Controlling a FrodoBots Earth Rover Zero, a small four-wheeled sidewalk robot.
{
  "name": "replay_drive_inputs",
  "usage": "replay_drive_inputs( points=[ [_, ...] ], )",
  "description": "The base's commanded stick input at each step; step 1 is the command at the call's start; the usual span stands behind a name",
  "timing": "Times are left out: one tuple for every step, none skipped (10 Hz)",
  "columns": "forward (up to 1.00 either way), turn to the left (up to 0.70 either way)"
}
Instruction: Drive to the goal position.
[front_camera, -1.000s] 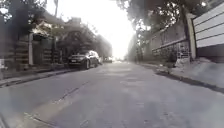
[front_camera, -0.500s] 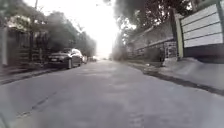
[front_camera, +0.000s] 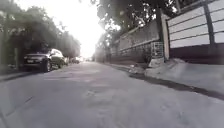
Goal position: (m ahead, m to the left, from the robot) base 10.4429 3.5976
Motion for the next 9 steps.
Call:
replay_drive_inputs(
  points=[
    [1.0, 0.0],
    [1.0, 0.23],
    [1.0, 0.4],
    [1.0, 0.4],
    [1.0, 0.4],
    [1.0, 0.4],
    [1.0, 0.4],
    [1.0, 0.38],
    [1.0, 0.17]
  ],
)
